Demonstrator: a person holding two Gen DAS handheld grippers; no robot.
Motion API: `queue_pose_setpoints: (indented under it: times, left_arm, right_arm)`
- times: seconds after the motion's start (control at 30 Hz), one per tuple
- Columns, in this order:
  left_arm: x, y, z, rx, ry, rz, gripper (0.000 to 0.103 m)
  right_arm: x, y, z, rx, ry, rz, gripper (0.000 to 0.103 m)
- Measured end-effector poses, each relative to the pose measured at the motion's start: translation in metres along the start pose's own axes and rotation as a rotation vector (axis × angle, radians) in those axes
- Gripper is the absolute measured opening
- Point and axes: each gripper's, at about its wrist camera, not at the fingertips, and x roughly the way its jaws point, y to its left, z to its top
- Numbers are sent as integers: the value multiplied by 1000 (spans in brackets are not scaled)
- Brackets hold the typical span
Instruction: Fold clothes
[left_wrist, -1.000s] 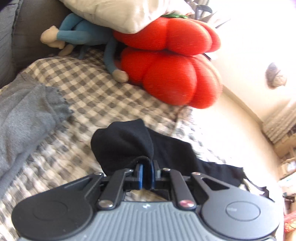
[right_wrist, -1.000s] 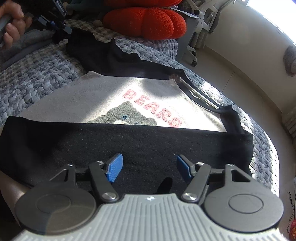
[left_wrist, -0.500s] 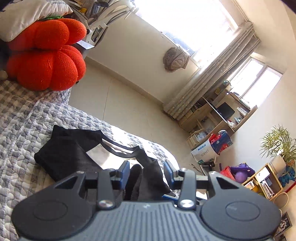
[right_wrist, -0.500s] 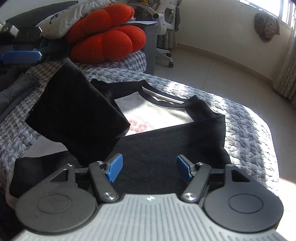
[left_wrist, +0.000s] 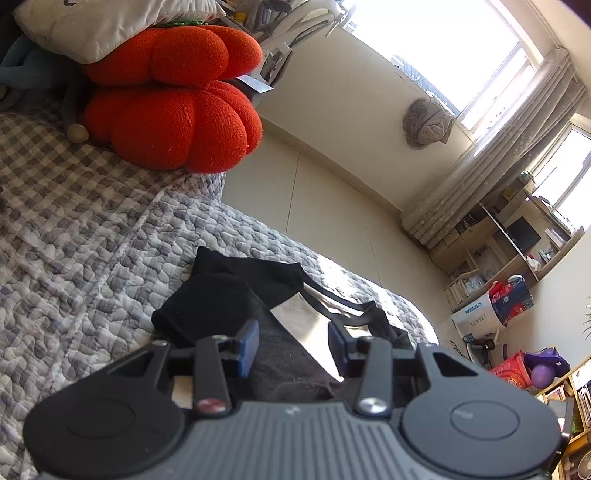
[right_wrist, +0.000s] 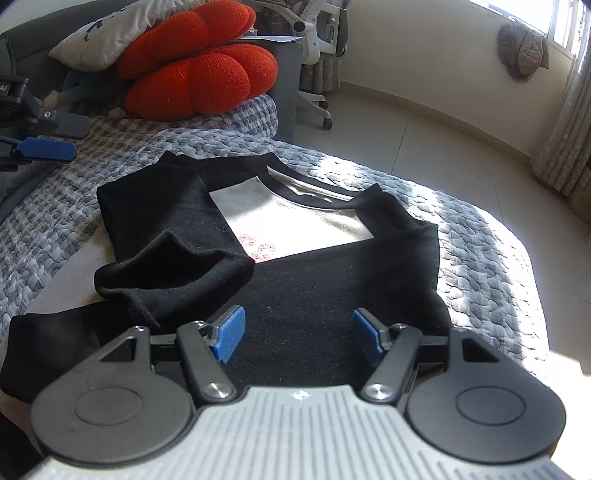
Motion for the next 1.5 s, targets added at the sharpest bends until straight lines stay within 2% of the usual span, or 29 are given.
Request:
queue_pose_setpoints:
  times: [0.3, 0.57, 0.67, 0.87, 1.0, 1.13, 1.27, 1.3, 1.37, 1.4, 1.5]
  left_arm:
    - [36, 25, -1, 72, 31, 179, 43]
    - [52, 38, 1, 108, 51, 248, 45]
    - [56, 49, 5, 89, 51, 274, 45]
    - [57, 69, 16, 42, 42, 328, 45]
    - [58, 73, 16, 30, 51, 336, 45]
    - [58, 68, 14, 44, 51, 319, 45]
    - [57, 64, 12, 57, 55, 308, 45]
    - [58, 64, 11, 61, 56, 306, 45]
    - [58, 63, 11, 67, 57, 305, 45]
    - [58, 63, 11, 65, 57, 305, 45]
    - [57, 64, 12, 56, 55, 300, 45]
  right_arm:
    - [3, 0, -2, -4, 19, -51, 68]
    - [6, 5, -4, -18, 28, -45, 68]
    - [5, 6, -4, -6, 29, 0, 68]
    - [-2, 21, -3, -2, 5, 206, 68]
    - [-3, 47, -4, -87, -13, 262, 68]
    - [-3, 73, -7, -196, -50, 225, 68]
    - [-7, 89, -11, -302, -155, 180, 68]
    - [-7, 93, -11, -315, -171, 179, 67]
    - [0, 97, -9, -308, -148, 157, 38]
    - [6, 99, -8, -295, -121, 140, 13]
    - [17, 92, -4, -216, -67, 104, 8]
